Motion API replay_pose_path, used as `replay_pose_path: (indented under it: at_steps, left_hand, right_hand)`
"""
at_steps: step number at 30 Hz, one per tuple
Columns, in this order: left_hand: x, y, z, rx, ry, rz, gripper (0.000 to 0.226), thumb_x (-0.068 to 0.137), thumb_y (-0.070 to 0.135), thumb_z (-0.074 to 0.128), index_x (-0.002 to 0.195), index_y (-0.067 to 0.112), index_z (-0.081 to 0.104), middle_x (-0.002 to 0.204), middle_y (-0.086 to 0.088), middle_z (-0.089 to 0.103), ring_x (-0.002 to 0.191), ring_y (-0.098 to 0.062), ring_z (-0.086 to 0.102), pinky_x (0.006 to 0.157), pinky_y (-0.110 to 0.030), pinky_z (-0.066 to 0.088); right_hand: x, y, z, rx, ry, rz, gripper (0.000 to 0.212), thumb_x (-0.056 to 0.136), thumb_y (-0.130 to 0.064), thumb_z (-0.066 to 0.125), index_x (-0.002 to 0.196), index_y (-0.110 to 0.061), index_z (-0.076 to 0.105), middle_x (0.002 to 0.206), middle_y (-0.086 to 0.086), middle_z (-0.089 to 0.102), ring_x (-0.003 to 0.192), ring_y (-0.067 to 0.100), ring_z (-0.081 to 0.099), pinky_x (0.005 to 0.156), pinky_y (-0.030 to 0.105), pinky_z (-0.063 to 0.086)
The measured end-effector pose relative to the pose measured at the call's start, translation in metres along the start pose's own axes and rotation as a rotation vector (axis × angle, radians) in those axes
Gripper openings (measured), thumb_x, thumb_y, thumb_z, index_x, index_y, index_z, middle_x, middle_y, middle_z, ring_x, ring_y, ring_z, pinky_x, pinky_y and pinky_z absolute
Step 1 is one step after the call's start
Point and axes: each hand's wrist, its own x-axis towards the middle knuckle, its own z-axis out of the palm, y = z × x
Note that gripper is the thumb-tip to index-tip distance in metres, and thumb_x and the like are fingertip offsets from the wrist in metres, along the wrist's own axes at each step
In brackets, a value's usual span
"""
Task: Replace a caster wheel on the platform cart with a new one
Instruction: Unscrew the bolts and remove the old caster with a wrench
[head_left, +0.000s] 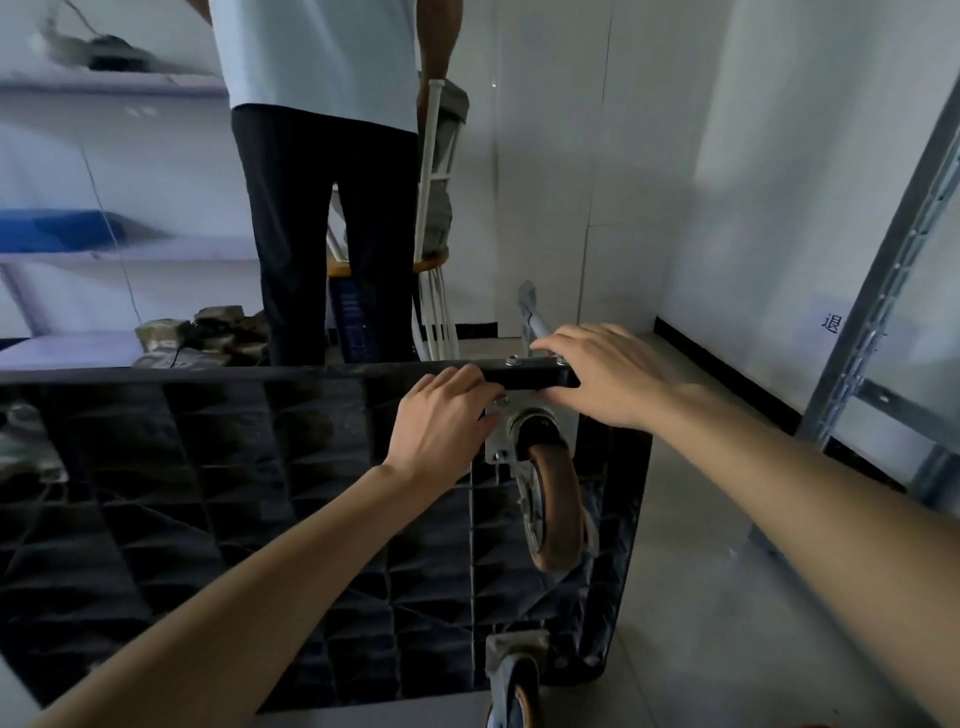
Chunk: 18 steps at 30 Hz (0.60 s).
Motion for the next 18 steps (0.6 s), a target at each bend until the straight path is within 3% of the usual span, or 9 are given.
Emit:
replay_pose_path:
  at_steps: [5,11,15,18]
  left_hand:
    - [0.0,-0.001,0.008,0.008,0.156,0.055,0.017,0.082,0.023,0.08,0.098,0.021,0.077,0.092,0.004,0.068,0.084,-0.019,0.067,0.067,-0.033,0.051]
    - [-0.002,-0.004,0.016,-0.018,0.224,0.049,0.007,0.084,0.024,0.08,0.091,0.023,0.079,0.089,0.006,0.068,0.079,-0.016,0.066,0.064,-0.031,0.051]
    - [-0.001,0.0,0.019,-0.065,0.214,-0.04,0.017,0.081,0.036,0.081,0.084,0.022,0.073,0.086,0.008,0.069,0.08,-0.014,0.067,0.066,-0.033,0.053]
    - [-0.003,-0.002,0.021,-0.068,0.202,-0.03,0.025,0.079,0.038,0.083,0.096,0.022,0.074,0.092,0.007,0.069,0.085,-0.016,0.068,0.071,-0.033,0.054]
  right_hand:
    - [0.005,0.006,0.007,0.017,0.014,-0.032,0.055,0.086,-0.052,0.072,0.134,-0.03,0.057,0.123,-0.01,0.06,0.113,0.014,0.056,0.095,0.028,0.032]
    - [0.008,0.006,0.007,-0.001,0.018,-0.051,0.054,0.086,-0.05,0.074,0.133,-0.029,0.059,0.118,-0.01,0.059,0.112,0.014,0.056,0.094,0.028,0.032]
    - [0.009,0.005,0.008,0.004,0.02,-0.05,0.053,0.086,-0.048,0.074,0.133,-0.03,0.058,0.116,-0.011,0.058,0.108,0.014,0.055,0.087,0.026,0.026]
    - [0.008,0.005,0.008,-0.008,0.022,-0.047,0.054,0.086,-0.05,0.073,0.134,-0.03,0.058,0.117,-0.011,0.058,0.109,0.015,0.055,0.086,0.026,0.025]
